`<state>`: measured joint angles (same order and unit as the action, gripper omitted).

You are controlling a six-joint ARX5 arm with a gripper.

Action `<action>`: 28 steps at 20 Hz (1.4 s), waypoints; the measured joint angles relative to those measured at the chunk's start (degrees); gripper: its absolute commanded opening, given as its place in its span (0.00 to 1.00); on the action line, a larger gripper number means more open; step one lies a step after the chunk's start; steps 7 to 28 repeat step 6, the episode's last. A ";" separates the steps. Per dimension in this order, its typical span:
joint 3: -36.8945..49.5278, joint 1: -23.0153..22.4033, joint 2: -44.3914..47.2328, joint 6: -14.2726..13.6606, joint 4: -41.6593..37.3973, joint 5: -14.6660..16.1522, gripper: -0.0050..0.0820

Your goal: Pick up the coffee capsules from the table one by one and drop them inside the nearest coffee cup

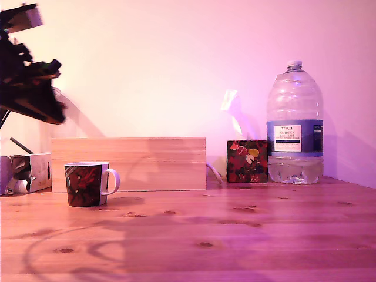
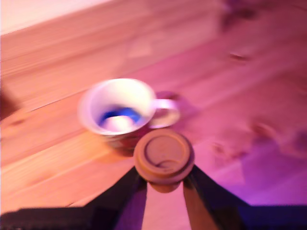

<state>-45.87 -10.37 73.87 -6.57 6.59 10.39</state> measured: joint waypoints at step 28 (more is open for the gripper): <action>0.00 -0.13 0.00 0.04 -0.68 -1.01 0.14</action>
